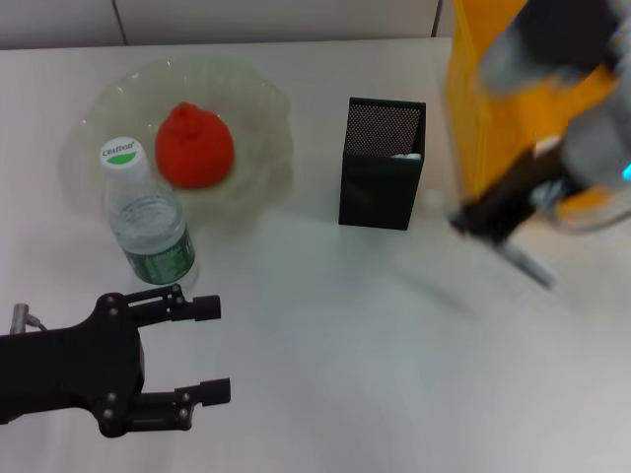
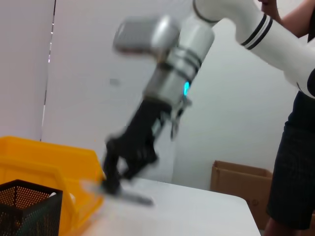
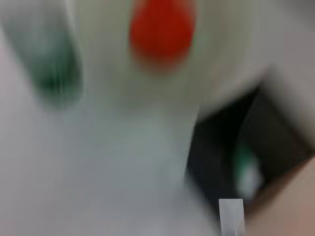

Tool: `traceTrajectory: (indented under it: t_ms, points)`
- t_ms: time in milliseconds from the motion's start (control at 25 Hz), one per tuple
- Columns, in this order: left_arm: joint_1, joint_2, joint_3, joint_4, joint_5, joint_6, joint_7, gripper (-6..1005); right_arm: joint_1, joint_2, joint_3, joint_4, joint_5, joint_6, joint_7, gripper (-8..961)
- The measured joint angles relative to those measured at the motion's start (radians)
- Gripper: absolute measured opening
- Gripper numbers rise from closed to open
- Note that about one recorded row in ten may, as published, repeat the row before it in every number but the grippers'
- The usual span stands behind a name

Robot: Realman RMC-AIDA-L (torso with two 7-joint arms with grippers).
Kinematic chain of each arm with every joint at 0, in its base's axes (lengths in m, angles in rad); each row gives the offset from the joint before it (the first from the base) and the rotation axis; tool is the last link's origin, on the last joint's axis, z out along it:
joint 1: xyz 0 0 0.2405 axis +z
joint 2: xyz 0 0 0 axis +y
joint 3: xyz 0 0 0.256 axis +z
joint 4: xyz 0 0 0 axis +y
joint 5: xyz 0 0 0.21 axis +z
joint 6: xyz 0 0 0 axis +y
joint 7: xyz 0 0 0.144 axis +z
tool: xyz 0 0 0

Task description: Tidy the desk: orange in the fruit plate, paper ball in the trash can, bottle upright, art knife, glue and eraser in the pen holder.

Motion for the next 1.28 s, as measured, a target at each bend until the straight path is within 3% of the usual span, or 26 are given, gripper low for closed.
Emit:
traceTrajectory:
  t_ms: [80,120,160,240,280,320,360,480,520,560,720,840,1080,1280]
  points:
    - [0.0,0.0,-0.001,0.0,0.0,0.001,0.0,785,-0.039,0.0,0.146,-0.067,0.147,0.017,-0.054,149]
    - [0.001,0.0,-0.006,0.0,-0.001,0.005,0.004,785,-0.078,-0.002,0.287,-0.065,0.377,0.076,-0.143,149]
    - [0.001,0.0,-0.006,0.0,-0.001,0.005,0.004,785,-0.078,-0.002,0.287,-0.065,0.377,0.076,-0.143,150]
    - [0.002,-0.001,-0.008,0.0,-0.002,0.007,0.007,785,-0.102,-0.007,0.37,0.022,0.607,0.16,-0.258,150]
    - [0.002,-0.002,-0.008,0.0,-0.002,0.007,0.008,785,-0.108,-0.008,0.395,0.097,0.702,0.196,-0.333,149]
    - [0.003,-0.004,-0.008,0.0,0.0,0.008,0.009,785,-0.103,-0.008,0.428,0.285,0.864,0.25,-0.488,148]
    - [0.003,-0.004,-0.008,0.0,0.0,0.008,0.009,785,-0.103,-0.008,0.428,0.285,0.864,0.25,-0.488,146]
    - [0.003,-0.007,-0.008,0.0,0.0,0.007,0.01,785,-0.053,-0.008,0.462,0.62,1.058,0.285,-0.77,144]
    - [0.003,-0.007,-0.008,0.0,0.0,0.007,0.01,785,-0.014,-0.008,0.476,0.805,1.152,0.305,-0.939,143]
    - [0.003,-0.007,-0.008,0.0,0.0,0.007,0.01,785,-0.014,-0.008,0.476,0.805,1.152,0.305,-0.939,143]
    - [0.003,-0.007,-0.009,0.0,-0.004,0.006,0.01,785,0.073,-0.008,0.472,1.075,1.231,0.395,-1.195,141]
    - [0.003,-0.007,-0.01,0.0,-0.005,0.005,0.01,785,0.087,-0.006,0.458,1.102,1.231,0.431,-1.209,140]
    - [0.001,-0.006,-0.012,0.0,-0.008,0.003,0.011,785,0.078,-0.009,0.393,1.09,1.233,0.433,-1.167,210]
    - [0.001,-0.006,-0.013,0.003,-0.009,0.006,0.008,785,-0.003,-0.018,0.376,0.95,1.191,0.354,-1.057,281]
